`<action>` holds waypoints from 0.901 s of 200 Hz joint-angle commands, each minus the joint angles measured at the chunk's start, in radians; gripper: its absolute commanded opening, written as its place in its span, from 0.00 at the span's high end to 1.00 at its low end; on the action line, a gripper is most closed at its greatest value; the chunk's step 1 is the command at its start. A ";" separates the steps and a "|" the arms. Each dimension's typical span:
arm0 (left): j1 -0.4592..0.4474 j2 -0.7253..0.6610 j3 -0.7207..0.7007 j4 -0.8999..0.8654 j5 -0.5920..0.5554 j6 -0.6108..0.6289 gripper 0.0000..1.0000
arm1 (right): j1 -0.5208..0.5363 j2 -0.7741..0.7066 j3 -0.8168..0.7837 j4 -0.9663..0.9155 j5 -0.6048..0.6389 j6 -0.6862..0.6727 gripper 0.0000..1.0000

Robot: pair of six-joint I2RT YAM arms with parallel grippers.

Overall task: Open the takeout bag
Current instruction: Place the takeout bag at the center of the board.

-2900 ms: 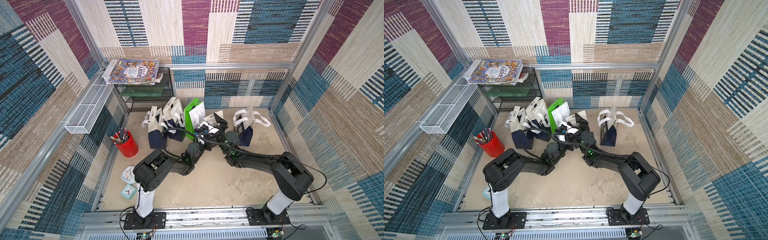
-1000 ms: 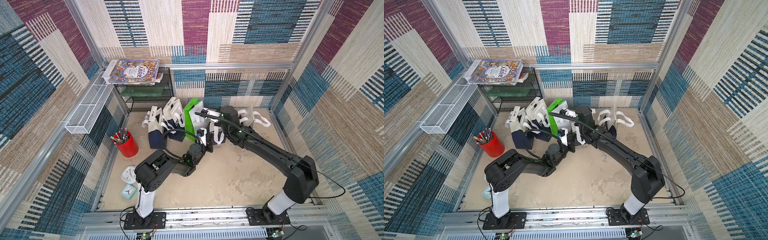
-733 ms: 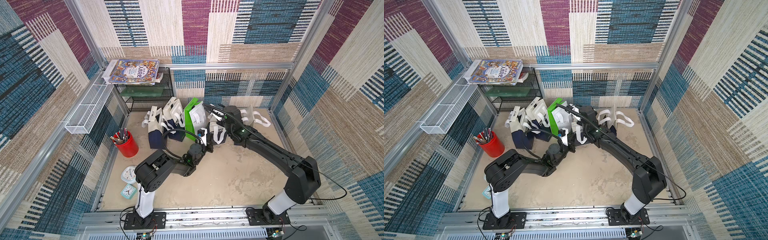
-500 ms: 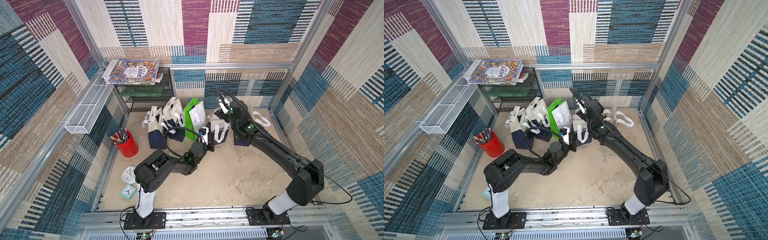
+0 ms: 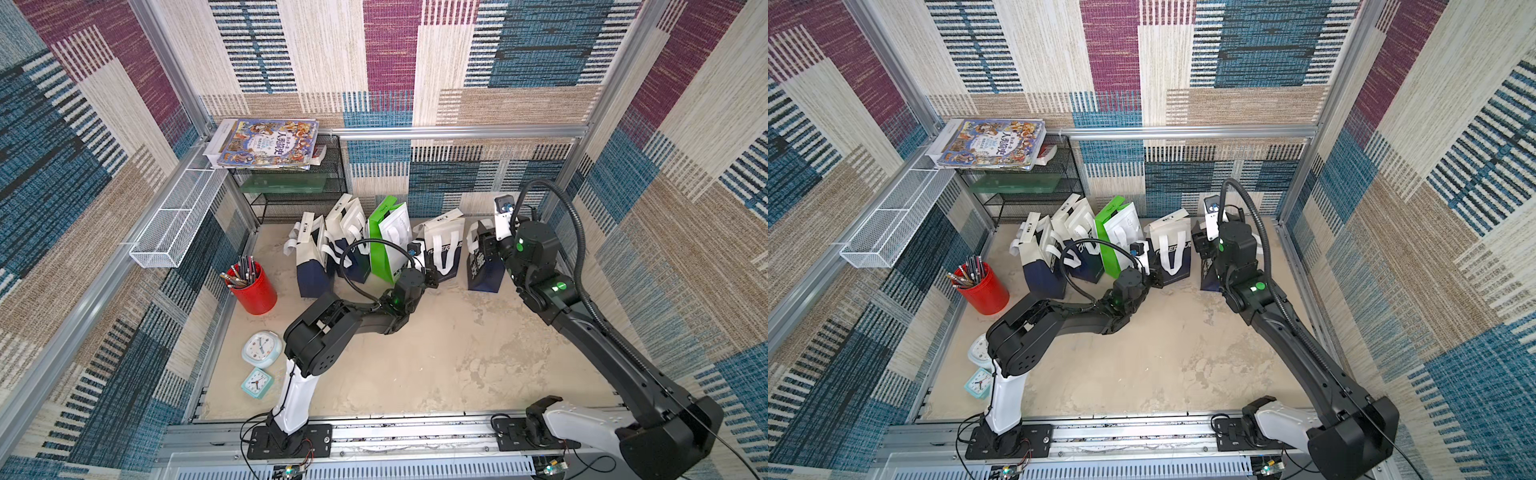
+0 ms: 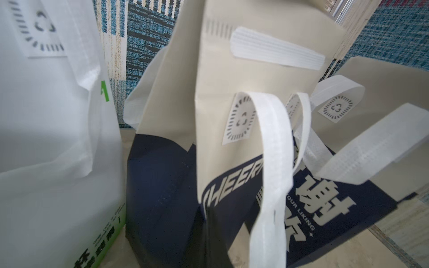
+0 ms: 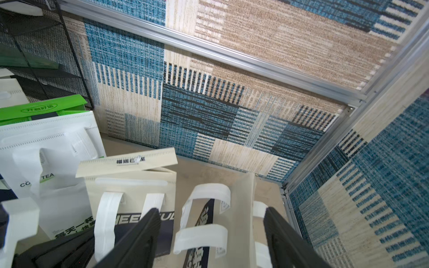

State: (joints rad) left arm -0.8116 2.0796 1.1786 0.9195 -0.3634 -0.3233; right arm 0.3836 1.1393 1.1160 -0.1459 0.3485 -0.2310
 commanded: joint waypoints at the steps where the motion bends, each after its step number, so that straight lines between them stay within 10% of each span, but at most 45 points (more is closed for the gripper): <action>1: 0.004 0.016 0.018 -0.095 0.005 0.005 0.78 | -0.022 -0.041 -0.041 0.047 -0.019 0.056 0.23; 28: 0.002 -0.020 -0.026 -0.054 0.078 0.039 0.52 | -0.072 -0.058 -0.038 0.001 -0.019 0.160 0.22; 113: -0.100 -0.253 -0.229 -0.130 0.244 0.221 0.53 | -0.101 -0.114 -0.102 0.052 0.110 0.339 0.21; 180: -0.188 -0.116 0.091 -0.296 0.286 0.230 0.53 | -0.144 -0.234 -0.098 0.000 0.102 0.337 0.21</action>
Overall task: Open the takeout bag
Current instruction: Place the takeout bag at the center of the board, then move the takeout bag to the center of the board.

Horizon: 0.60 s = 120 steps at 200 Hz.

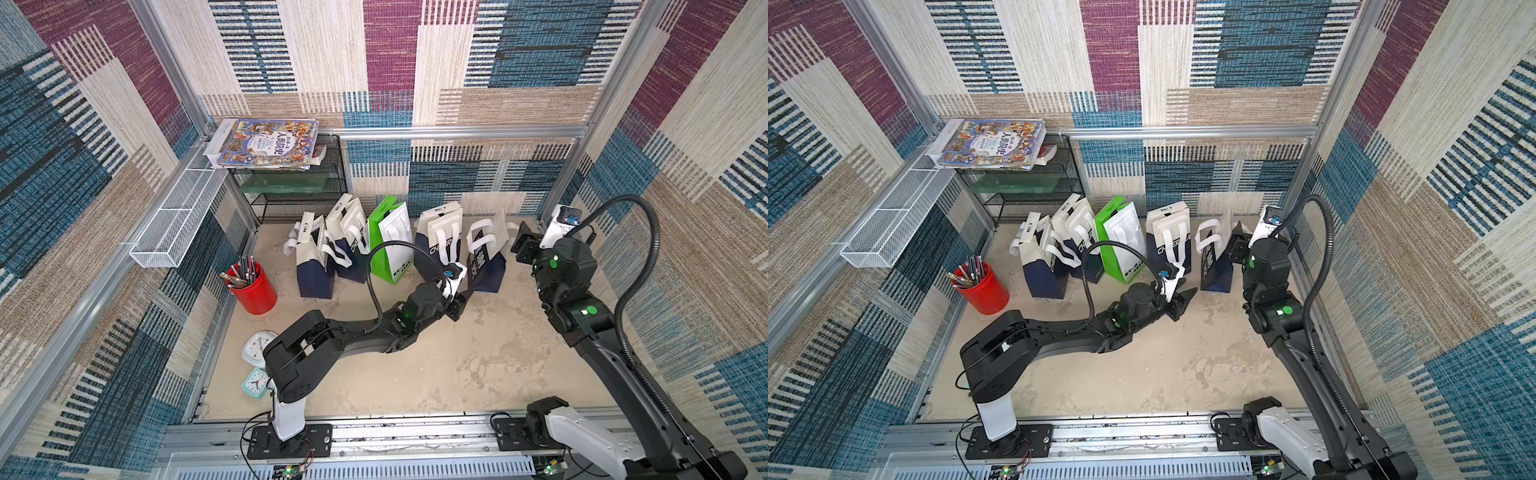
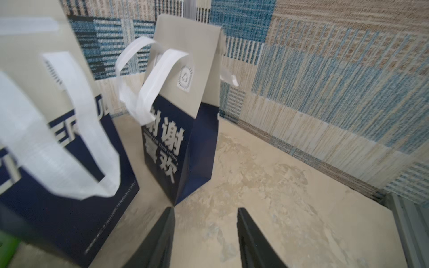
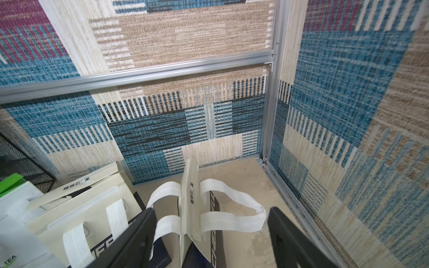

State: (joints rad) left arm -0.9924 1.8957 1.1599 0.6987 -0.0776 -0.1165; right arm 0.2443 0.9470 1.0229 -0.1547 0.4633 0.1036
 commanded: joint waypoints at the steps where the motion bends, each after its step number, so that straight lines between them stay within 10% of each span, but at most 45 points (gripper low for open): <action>1: -0.008 0.073 0.117 -0.074 -0.003 0.021 0.53 | -0.005 -0.044 -0.006 0.009 -0.014 0.002 0.21; 120: -0.007 0.466 0.684 -0.404 -0.324 0.026 0.52 | -0.032 -0.184 -0.104 0.001 -0.050 -0.023 0.21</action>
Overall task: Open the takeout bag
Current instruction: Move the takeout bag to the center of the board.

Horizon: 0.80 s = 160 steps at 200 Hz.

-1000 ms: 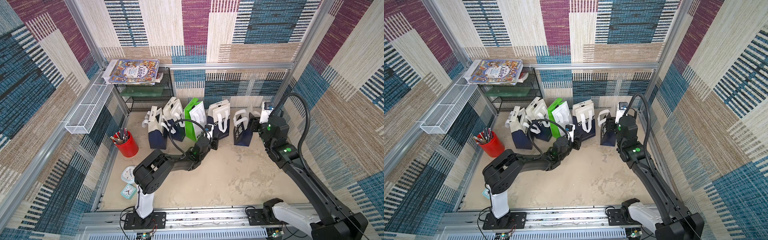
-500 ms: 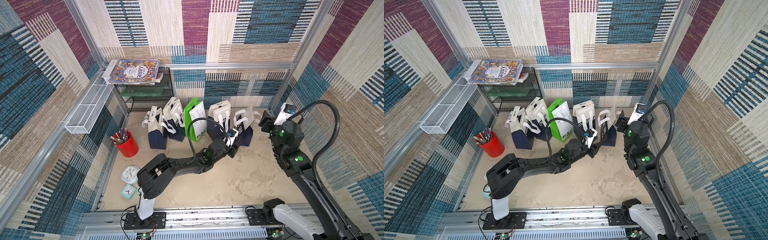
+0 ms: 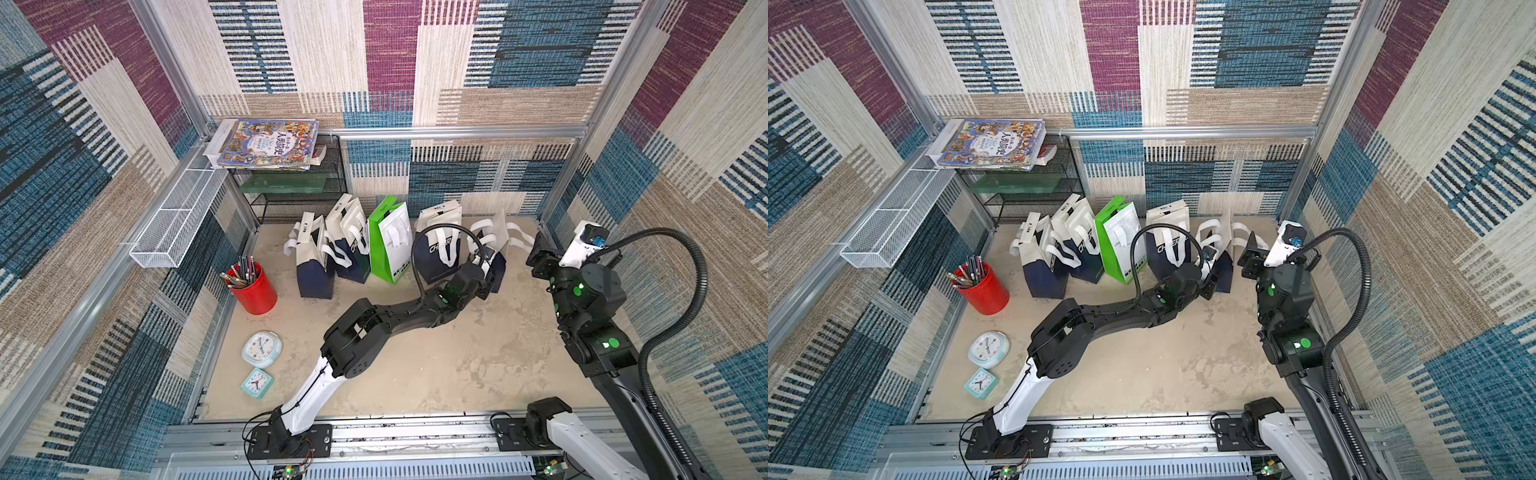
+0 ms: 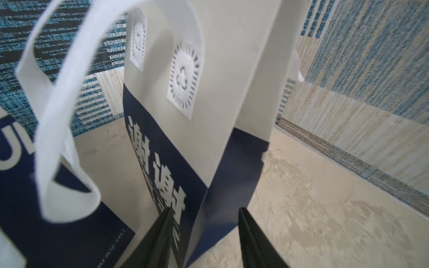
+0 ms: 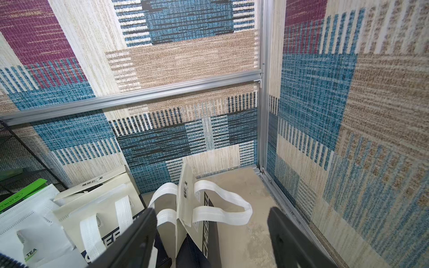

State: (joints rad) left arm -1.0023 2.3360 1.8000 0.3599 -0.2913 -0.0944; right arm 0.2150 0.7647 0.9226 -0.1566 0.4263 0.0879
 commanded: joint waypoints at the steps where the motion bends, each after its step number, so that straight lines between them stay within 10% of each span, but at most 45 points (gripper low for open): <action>1: 0.002 0.027 0.045 -0.068 -0.116 0.004 0.52 | -0.002 -0.002 -0.004 0.002 -0.013 -0.008 0.21; 84: 0.051 -0.055 -0.010 -0.163 -0.262 -0.029 0.57 | -0.008 0.014 -0.022 -0.006 -0.011 0.019 0.21; 160: 0.074 -0.278 -0.529 0.419 0.264 -0.052 0.55 | -0.013 0.062 -0.025 -0.003 0.004 0.000 0.21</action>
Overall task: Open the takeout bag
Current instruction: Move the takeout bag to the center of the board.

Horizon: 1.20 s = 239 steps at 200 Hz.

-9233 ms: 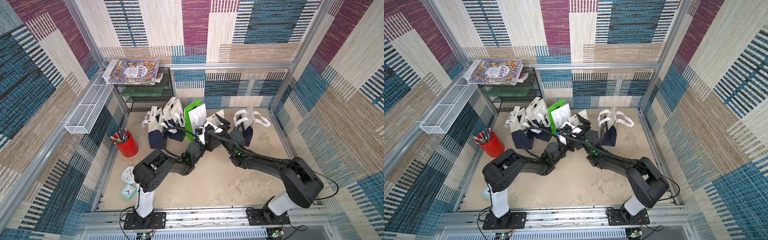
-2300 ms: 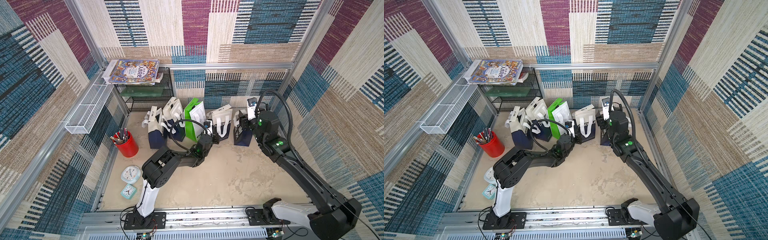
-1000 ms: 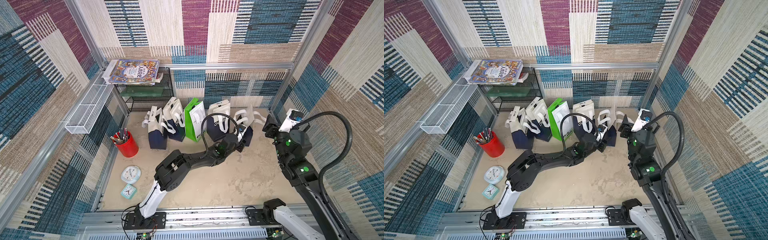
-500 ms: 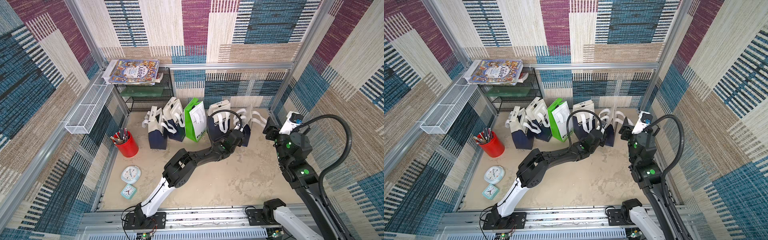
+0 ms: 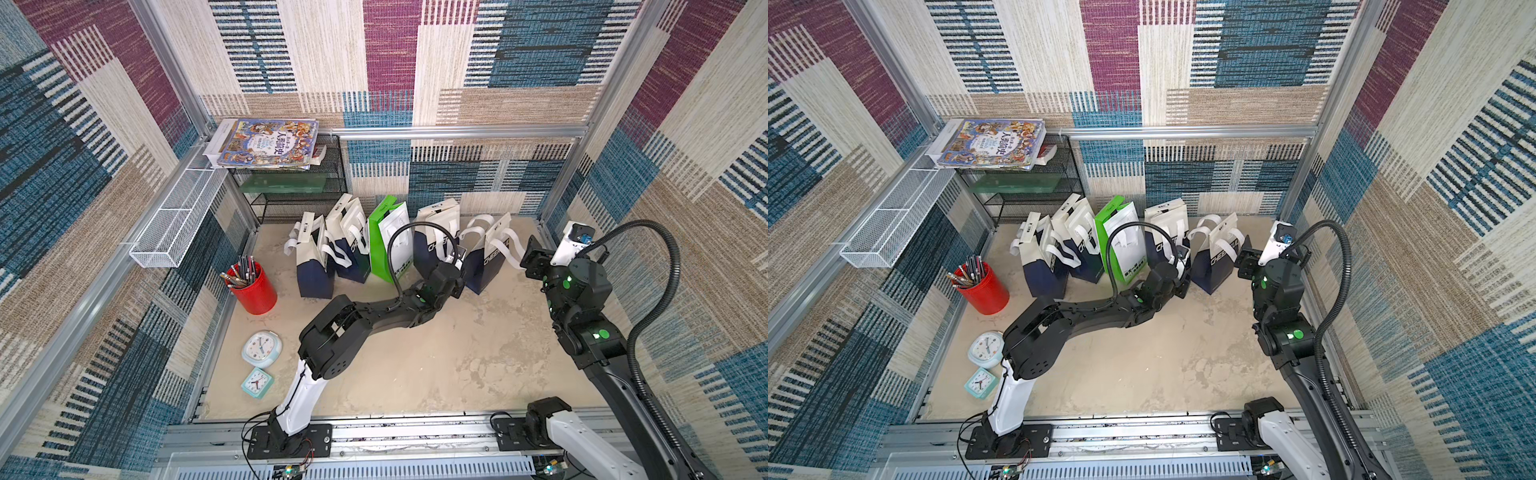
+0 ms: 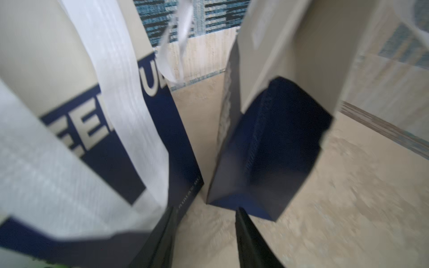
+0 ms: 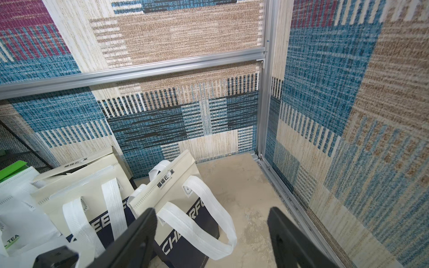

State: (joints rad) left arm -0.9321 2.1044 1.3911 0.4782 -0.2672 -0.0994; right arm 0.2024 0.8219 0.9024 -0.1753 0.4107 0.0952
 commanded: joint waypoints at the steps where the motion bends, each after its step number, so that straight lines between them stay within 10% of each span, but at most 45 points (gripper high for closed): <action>1: 0.005 -0.048 -0.126 0.308 0.244 -0.049 0.55 | 0.000 0.004 -0.006 0.016 0.020 -0.008 0.21; 69: 0.027 0.033 -0.099 0.503 0.459 -0.168 0.51 | -0.003 -0.001 -0.016 0.048 -0.001 -0.026 0.21; 239: -0.004 0.264 0.247 0.337 0.132 -0.100 0.52 | 0.000 -0.045 -0.041 0.045 -0.052 -0.008 0.22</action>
State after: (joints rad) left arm -0.9360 2.3531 1.6085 0.8310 -0.0620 -0.2390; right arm 0.2016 0.7853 0.8646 -0.1551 0.3695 0.0788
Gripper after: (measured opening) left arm 0.474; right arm 0.785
